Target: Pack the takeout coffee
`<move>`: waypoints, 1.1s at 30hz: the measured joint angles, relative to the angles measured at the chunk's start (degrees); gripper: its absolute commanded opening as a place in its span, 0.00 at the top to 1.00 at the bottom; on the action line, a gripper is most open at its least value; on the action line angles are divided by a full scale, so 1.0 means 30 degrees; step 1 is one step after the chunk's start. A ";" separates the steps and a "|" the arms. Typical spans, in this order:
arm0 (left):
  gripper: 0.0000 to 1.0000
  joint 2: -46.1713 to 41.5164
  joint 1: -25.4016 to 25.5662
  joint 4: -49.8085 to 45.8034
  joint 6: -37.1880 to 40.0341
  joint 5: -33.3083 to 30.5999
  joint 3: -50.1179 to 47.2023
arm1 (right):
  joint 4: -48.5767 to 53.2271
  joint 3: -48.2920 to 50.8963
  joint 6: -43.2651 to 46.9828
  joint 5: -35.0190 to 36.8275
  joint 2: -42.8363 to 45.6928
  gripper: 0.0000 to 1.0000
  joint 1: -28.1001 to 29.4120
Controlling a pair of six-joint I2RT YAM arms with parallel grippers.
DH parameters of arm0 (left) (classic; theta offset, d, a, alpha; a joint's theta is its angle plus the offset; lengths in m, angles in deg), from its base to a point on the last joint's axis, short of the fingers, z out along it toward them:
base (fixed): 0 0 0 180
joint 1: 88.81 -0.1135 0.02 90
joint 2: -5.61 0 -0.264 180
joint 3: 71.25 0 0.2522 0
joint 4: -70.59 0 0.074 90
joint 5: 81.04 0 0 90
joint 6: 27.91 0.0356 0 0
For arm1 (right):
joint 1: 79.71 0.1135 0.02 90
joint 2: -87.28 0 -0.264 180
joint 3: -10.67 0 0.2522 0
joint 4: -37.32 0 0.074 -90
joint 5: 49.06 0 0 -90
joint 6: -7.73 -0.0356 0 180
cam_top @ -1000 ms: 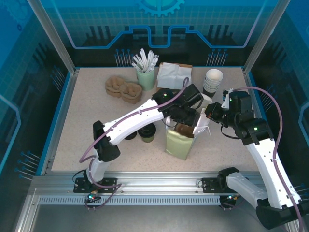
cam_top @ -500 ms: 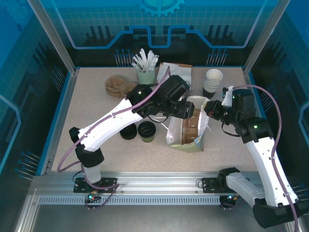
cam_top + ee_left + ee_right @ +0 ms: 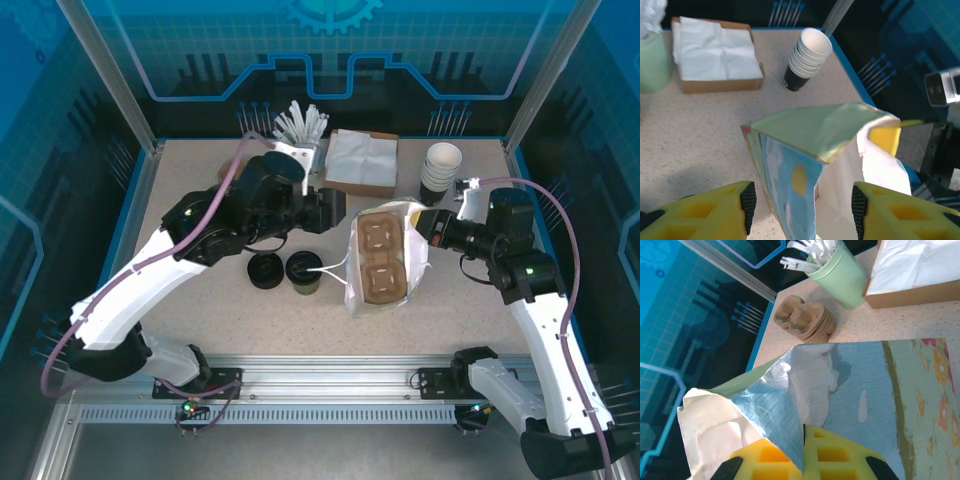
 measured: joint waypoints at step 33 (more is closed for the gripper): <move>0.44 -0.0284 -0.1020 0.0393 -0.0772 -0.0627 -0.2535 | 0.1166 -0.2769 0.0430 -0.0007 -0.7162 0.97 -0.1326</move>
